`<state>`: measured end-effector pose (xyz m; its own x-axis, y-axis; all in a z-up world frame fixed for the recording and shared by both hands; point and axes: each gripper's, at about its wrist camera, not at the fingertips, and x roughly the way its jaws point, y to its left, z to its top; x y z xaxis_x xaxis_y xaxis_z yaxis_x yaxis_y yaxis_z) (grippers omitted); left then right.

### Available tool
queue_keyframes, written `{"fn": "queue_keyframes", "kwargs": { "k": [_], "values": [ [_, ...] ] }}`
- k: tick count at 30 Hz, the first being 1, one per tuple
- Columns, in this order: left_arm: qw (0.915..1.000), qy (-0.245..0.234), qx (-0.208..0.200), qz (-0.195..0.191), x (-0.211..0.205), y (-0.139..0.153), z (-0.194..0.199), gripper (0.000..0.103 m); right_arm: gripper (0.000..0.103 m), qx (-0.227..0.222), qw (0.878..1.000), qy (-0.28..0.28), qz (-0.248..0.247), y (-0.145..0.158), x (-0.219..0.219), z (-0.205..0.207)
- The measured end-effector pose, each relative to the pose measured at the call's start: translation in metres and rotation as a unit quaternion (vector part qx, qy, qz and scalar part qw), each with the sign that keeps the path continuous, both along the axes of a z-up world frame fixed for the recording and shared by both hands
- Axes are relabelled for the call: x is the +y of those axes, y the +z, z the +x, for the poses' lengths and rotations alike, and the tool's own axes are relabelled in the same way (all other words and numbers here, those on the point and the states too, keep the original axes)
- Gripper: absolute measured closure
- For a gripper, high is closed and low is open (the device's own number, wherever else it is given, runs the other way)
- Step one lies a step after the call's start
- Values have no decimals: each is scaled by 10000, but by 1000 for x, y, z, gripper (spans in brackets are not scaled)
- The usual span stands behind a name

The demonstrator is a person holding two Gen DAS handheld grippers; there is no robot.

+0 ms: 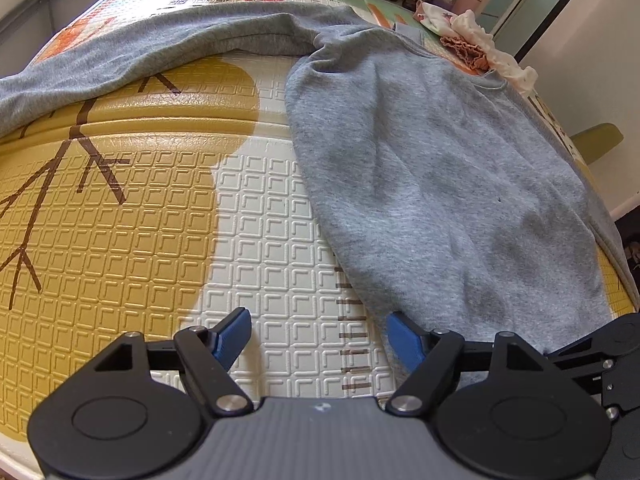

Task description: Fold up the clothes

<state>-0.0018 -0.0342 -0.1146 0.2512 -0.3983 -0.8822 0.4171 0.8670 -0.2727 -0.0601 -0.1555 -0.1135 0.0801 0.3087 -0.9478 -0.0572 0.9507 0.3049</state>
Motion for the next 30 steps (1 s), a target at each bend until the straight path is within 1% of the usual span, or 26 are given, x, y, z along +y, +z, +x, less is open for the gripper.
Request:
{"fn": "queue_keyframes", "kwargs": {
  "k": [4,6,11,14,19,22,24,28,30],
  "values": [
    [10000,22,31,-51,2,1,1,25,95,2,9997,-180,154,0,-10,-4],
    [9999,52,54,-70,3,1,2,25,99,13,9991,-271,329,3,-16,-6],
    [9997,138,76,-188,11,5,4,25,99,65,9923,-742,987,21,-49,-11],
    [9995,76,35,-316,15,11,4,25,100,-81,9863,-1096,1232,42,-78,-9],
    [9989,-261,-78,-382,7,21,-1,25,101,-536,9792,-1572,1166,71,-121,-1],
    [9976,-583,-182,-326,-6,26,-7,25,101,-749,9753,-1809,1019,78,-137,7],
    [9963,-778,-229,-293,-16,28,-12,25,102,-851,9730,-1956,879,78,-149,13],
    [9941,-1033,-206,-246,-40,26,-17,25,103,-928,9682,-2265,522,64,-170,25],
    [9930,-1151,-201,-169,-53,23,-19,25,103,-891,9651,-2432,402,56,-183,29]
  ]
}}
